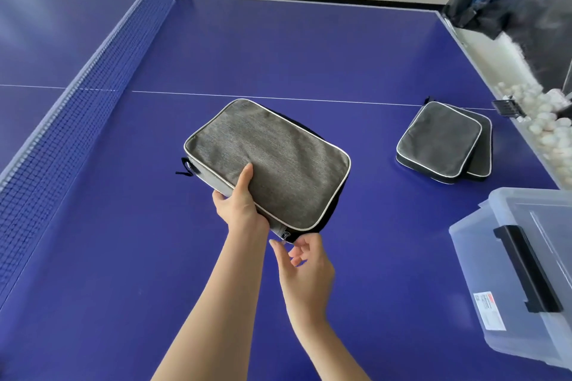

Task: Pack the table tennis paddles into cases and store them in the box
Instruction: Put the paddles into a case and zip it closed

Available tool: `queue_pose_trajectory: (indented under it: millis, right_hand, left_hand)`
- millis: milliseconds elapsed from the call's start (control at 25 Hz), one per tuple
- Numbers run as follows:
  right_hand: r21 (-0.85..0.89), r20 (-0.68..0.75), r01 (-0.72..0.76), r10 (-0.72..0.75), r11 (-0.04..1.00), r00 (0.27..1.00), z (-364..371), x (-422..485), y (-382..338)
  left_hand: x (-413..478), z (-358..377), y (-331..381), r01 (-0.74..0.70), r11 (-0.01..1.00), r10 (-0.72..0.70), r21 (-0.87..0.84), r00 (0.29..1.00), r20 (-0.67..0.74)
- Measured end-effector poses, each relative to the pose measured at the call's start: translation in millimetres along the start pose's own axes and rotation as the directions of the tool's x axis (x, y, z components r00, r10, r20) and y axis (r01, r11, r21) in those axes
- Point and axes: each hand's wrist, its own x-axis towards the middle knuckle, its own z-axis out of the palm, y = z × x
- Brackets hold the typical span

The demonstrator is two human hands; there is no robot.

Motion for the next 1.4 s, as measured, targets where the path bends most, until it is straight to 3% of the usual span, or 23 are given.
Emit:
queue_pose_trajectory:
  millis: [200, 600, 1000, 1400]
  right_hand:
    - [-0.161, -0.156, 0.179, -0.204, 0.971, 0.966, 13, 7, -13]
    - [-0.216, -0.223, 0.373, -0.417, 0.902, 0.881, -4, 16, -6]
    - [-0.116, -0.319, 0.228, -0.253, 0.967, 0.913, -22, 52, -9]
    - [0.083, -0.218, 0.079, -0.06, 0.993, 0.974, -29, 89, -22]
  left_hand:
    - [0, 6, 11, -0.026, 0.997, 0.024, -0.069, 0.999, -0.024]
    - [2, 7, 24, -0.026, 0.997, 0.026, -0.067, 1.0, -0.006]
    - [4, 9, 36, -0.041, 0.999, 0.042, -0.023, 0.999, 0.027]
    - [5, 12, 45, -0.057, 0.997, 0.059, -0.055, 0.997, 0.047]
